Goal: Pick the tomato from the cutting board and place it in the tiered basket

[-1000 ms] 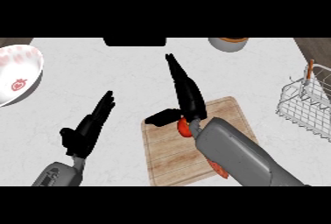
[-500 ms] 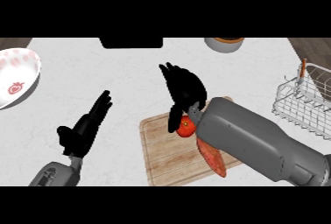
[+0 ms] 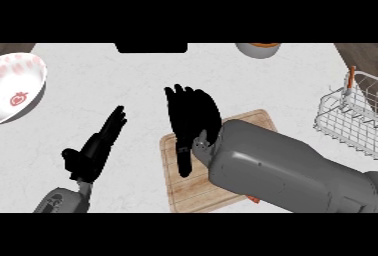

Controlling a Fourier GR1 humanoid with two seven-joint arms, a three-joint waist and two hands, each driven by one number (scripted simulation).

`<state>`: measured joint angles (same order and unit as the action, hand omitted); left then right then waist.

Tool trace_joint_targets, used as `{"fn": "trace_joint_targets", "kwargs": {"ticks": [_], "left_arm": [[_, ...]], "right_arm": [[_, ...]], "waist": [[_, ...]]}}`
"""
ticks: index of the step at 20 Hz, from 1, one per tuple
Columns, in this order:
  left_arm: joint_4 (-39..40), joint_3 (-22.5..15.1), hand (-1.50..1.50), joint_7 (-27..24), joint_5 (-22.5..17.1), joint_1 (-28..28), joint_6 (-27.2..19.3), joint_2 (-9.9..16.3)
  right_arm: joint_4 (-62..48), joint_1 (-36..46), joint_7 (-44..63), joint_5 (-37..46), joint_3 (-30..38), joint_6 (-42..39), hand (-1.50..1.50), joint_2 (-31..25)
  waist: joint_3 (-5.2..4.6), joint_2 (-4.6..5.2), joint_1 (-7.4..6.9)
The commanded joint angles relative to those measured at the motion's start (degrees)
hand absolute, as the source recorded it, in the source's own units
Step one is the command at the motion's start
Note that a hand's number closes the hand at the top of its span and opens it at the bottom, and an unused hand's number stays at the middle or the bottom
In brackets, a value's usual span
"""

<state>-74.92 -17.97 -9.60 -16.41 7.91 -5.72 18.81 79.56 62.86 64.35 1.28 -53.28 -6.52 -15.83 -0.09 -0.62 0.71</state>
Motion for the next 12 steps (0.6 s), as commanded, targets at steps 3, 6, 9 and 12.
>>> {"fn": "trace_joint_targets", "kwargs": {"ticks": [3, 6, 9, 12], "left_arm": [[-1.21, 1.0, 0.0, 1.06, -0.26, -0.47, 0.82, 0.21], [-2.72, -0.42, 0.0, -0.19, 1.37, -2.62, -0.29, -0.42], [-1.03, -0.22, 0.0, 2.17, 0.91, -0.01, -0.64, -2.32], [0.18, 1.18, 0.0, 0.45, 1.09, -0.02, 0.85, -1.22]], "right_arm": [[3.4, -2.44, 12.87, 7.66, -1.97, 2.31, -1.5, 0.55], [-0.52, -2.27, 15.91, 7.26, -3.96, -1.67, -1.5, 1.72], [0.61, -3.66, 16.08, 6.08, -2.48, -3.48, -1.5, -0.15], [-1.3, -8.08, 13.94, 8.23, -3.35, -1.05, -1.5, 1.49]], "waist": [[0.07, 0.13, -0.07], [0.02, 0.08, -0.56], [0.04, 0.14, 0.28], [0.04, 0.41, -0.25]]}}
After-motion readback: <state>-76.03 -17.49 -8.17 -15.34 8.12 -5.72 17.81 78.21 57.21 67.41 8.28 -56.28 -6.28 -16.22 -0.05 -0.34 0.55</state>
